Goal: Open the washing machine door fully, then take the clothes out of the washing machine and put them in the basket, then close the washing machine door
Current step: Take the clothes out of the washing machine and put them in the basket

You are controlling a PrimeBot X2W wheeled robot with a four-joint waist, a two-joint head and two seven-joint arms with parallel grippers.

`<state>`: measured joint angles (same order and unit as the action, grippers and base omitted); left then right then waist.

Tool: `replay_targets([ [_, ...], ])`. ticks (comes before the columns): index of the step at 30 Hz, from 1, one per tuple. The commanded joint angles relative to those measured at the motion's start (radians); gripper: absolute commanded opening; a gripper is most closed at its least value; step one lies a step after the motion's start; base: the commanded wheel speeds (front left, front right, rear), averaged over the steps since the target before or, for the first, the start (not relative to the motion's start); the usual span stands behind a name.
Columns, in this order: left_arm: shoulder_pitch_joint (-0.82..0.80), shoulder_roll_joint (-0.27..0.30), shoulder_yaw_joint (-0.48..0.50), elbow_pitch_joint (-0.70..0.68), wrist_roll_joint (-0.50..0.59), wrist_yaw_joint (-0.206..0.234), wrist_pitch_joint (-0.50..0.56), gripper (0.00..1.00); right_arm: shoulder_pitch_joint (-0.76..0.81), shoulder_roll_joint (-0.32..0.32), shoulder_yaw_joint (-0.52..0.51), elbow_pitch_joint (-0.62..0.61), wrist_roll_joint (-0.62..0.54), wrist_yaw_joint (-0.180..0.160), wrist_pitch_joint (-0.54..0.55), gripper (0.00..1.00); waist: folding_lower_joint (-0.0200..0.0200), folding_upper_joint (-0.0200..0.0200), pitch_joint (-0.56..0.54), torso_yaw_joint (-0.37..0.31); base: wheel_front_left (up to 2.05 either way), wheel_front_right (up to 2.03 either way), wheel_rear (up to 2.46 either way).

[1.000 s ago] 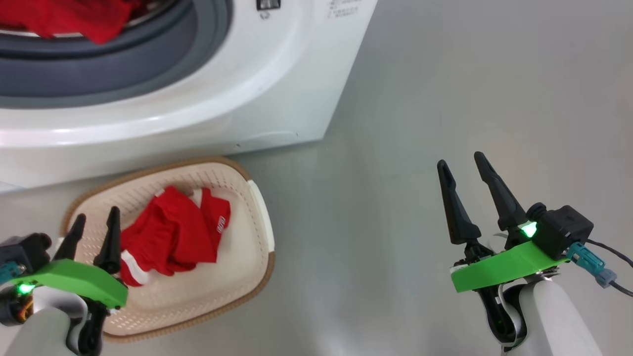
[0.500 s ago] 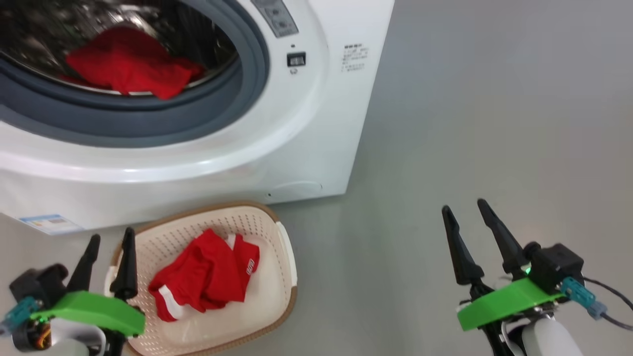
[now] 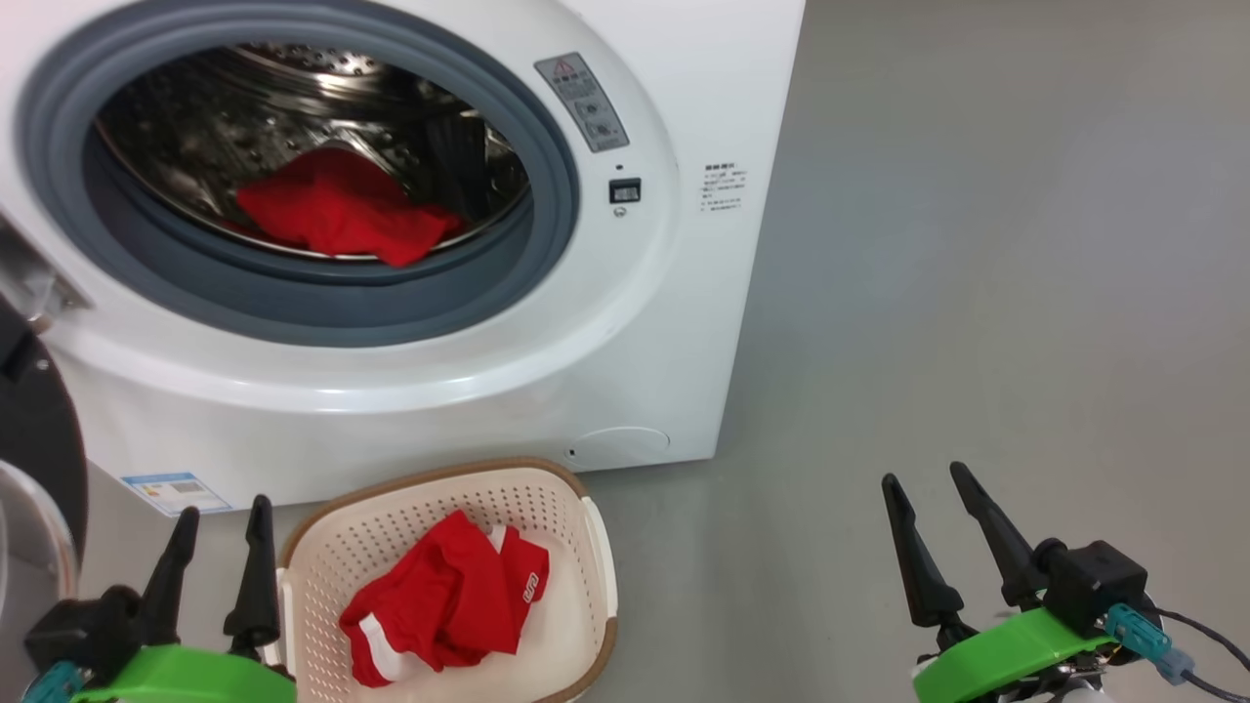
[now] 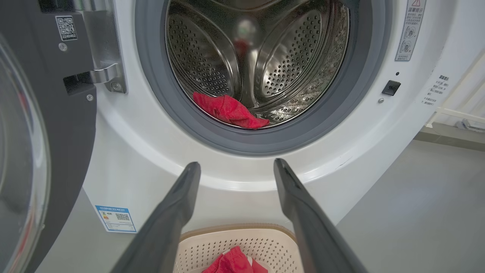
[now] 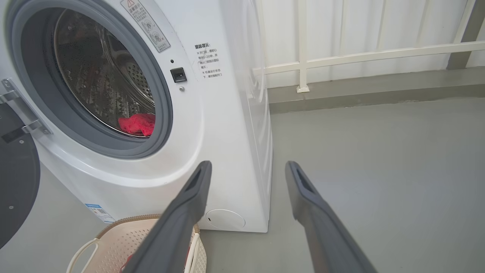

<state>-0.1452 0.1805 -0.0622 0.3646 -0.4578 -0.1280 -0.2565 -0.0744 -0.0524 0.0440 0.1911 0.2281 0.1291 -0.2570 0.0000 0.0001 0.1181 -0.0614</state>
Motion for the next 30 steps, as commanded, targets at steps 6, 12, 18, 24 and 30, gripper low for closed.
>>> replay_targets([
  [6,0.051,0.002,0.07,-0.09,0.03,-0.003,-0.005,1.0,0.035,-0.01,0.012,-0.024,-0.01,0.002,-0.005,1.0,0.0,-0.0001,-0.045,0.022,0.0,0.0,0.0],
  [12,0.125,-0.014,0.111,-0.164,0.065,-0.003,-0.005,1.0,0.069,-0.019,0.0,-0.028,0.0,0.002,-0.005,1.0,0.0,-0.0001,-0.072,0.037,0.0,0.0,0.0],
  [18,0.188,-0.03,0.137,-0.225,0.086,-0.003,-0.005,1.0,0.103,-0.026,-0.014,-0.04,0.003,0.002,-0.005,1.0,0.0,-0.0001,-0.081,0.05,0.0,0.0,0.0],
  [24,0.223,-0.045,0.147,-0.259,0.095,-0.003,-0.005,1.0,0.11,-0.026,-0.02,-0.046,0.001,0.002,-0.005,1.0,0.0,-0.0001,-0.077,0.052,0.0,0.0,0.0],
  [30,0.216,-0.051,0.144,-0.264,0.094,-0.003,-0.005,1.0,0.103,-0.023,-0.021,-0.05,-0.004,0.002,-0.005,1.0,0.0,-0.0001,-0.066,0.05,0.0,0.0,0.0],
])
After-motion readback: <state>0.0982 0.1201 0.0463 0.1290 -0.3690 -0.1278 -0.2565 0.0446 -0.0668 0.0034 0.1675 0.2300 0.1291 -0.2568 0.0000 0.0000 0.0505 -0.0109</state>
